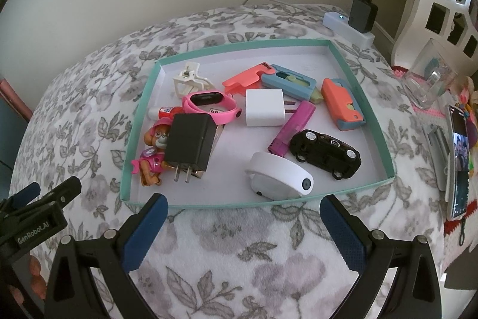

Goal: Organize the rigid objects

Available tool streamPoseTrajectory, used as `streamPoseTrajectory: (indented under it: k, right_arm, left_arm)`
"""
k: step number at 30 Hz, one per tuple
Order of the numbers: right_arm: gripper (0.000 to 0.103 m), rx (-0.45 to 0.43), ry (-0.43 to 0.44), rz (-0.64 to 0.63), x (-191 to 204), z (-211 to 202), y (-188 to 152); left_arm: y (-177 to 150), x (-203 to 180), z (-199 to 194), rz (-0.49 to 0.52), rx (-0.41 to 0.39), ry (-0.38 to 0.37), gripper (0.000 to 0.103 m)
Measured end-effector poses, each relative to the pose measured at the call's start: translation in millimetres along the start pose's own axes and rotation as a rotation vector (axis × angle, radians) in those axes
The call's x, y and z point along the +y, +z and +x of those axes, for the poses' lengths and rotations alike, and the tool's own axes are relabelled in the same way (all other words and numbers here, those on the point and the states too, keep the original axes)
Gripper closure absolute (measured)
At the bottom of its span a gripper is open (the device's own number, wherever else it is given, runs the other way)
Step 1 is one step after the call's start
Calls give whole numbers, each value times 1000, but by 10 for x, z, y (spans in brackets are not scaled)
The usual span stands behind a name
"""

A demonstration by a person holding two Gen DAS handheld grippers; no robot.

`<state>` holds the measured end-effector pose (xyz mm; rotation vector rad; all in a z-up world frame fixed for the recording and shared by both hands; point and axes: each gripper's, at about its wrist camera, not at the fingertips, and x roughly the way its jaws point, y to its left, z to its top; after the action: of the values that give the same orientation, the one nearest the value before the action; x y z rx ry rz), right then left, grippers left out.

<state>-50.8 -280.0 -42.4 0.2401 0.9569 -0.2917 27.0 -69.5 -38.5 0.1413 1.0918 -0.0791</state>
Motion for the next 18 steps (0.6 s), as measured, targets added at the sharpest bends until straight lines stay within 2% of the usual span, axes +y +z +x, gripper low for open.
streamPoseTrajectory:
  k: [18]
  right_arm:
    - [0,4,0,-9,10,43,13]
  left_arm:
    - [15,61,79,-21,16,7,0]
